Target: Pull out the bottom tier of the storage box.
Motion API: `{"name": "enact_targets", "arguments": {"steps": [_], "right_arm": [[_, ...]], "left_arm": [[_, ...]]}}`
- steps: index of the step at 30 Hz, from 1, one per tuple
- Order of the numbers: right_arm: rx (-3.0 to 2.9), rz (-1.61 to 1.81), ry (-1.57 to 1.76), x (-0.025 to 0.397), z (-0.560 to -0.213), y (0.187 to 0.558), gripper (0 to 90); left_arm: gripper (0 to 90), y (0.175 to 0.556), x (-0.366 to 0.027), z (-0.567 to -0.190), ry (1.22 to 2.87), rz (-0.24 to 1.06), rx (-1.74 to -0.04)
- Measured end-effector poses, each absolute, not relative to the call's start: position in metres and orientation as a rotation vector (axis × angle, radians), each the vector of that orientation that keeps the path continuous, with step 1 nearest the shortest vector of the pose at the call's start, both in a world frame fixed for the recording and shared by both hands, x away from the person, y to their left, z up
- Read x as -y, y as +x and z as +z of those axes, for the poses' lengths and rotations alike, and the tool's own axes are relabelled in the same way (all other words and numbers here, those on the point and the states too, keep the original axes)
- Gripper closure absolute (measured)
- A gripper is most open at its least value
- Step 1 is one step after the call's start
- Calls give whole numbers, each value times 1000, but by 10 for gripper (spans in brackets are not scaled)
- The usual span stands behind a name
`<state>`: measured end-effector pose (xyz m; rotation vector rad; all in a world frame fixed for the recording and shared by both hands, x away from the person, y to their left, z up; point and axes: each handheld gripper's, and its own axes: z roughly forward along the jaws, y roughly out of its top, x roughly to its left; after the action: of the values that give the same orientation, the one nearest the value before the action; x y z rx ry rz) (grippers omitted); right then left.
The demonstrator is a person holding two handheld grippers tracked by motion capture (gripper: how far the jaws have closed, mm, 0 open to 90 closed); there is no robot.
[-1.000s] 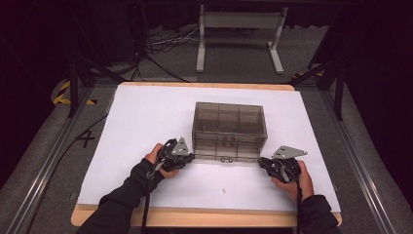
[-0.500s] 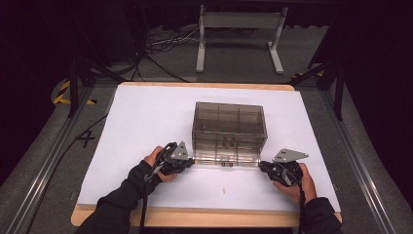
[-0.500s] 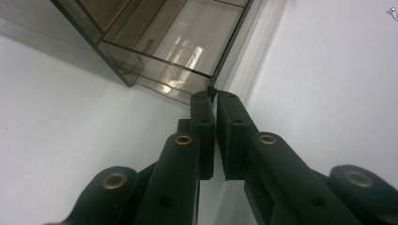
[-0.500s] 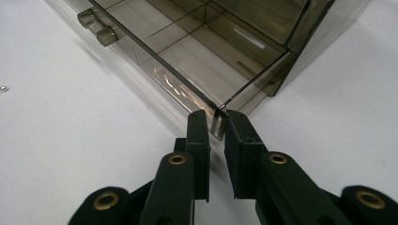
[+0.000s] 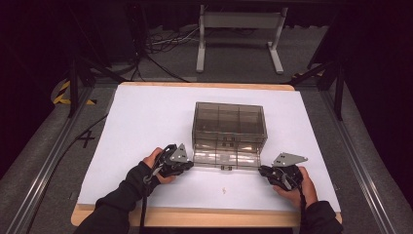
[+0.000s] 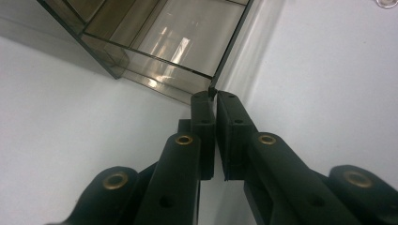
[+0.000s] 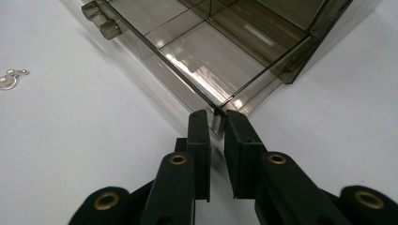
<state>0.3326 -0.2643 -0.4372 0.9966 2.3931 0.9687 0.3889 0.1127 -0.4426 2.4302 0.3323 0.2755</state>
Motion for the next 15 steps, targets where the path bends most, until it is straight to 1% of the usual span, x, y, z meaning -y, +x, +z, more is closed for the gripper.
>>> {"name": "enact_targets", "arguments": {"steps": [15], "right_arm": [[-2401, 965, 997, 264, -437, 329, 805]], "left_arm": [[865, 384, -113, -443, 2430, 252, -330]]}}
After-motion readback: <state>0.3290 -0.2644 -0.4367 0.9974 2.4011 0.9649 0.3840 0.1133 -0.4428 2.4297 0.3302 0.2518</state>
